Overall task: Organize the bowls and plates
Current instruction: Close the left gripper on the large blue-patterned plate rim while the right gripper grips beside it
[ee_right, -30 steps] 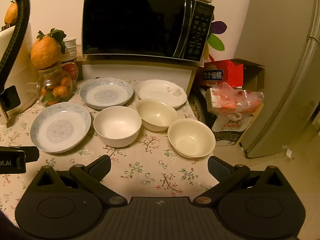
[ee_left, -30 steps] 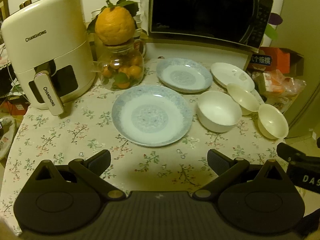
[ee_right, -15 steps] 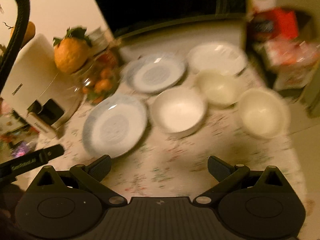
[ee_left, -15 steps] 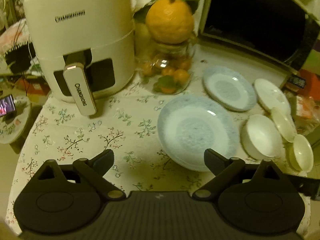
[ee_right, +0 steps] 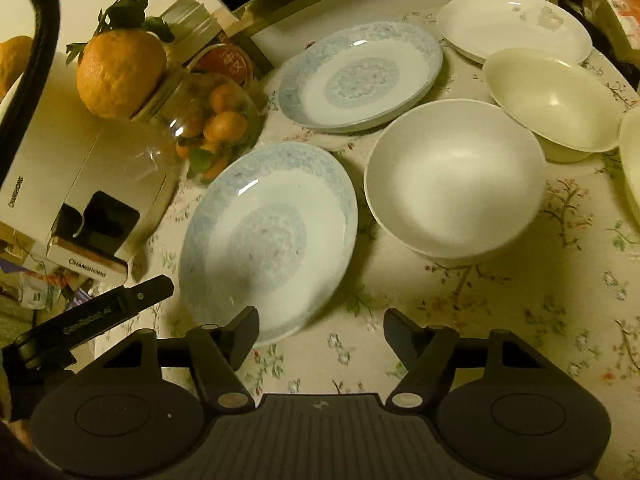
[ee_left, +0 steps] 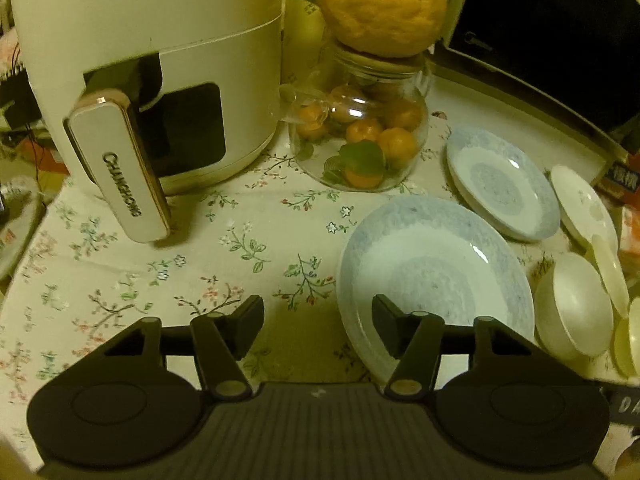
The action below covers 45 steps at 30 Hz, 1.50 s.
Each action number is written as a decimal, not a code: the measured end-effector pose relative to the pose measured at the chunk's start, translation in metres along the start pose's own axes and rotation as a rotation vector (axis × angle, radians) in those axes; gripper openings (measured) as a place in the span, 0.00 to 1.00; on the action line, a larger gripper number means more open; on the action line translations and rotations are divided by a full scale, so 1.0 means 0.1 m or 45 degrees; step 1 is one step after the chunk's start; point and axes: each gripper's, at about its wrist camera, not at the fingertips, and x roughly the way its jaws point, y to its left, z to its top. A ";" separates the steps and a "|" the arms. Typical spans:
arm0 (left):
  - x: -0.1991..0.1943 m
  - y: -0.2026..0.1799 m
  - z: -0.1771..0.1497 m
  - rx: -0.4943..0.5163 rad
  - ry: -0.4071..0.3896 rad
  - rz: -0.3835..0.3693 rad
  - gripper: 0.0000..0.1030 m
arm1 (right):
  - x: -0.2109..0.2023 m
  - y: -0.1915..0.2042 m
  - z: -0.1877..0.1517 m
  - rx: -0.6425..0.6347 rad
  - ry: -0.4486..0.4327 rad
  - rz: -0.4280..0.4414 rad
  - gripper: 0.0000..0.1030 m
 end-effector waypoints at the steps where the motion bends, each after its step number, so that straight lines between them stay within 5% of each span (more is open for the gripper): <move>1: 0.03 0.02 0.00 -0.021 0.000 -0.010 0.51 | 0.02 0.01 0.00 -0.016 -0.007 -0.001 0.59; 5: 0.15 0.02 0.02 -0.057 -0.014 -0.032 0.44 | 0.13 -0.02 0.00 -0.013 -0.013 0.017 0.43; 20: 0.37 0.02 -0.09 0.010 -0.068 -0.036 0.36 | 0.39 0.06 -0.08 -0.200 -0.179 -0.068 0.25; 29: 0.39 0.03 -0.13 0.002 -0.098 -0.114 0.29 | 0.39 0.04 -0.05 -0.164 -0.208 -0.074 0.18; 32: 0.40 0.00 -0.13 0.006 -0.109 -0.149 0.19 | 0.38 0.04 -0.06 -0.151 -0.218 -0.071 0.17; 45: 0.34 0.06 -0.09 -0.066 -0.055 -0.158 0.11 | 0.33 0.03 -0.06 -0.093 -0.189 -0.052 0.15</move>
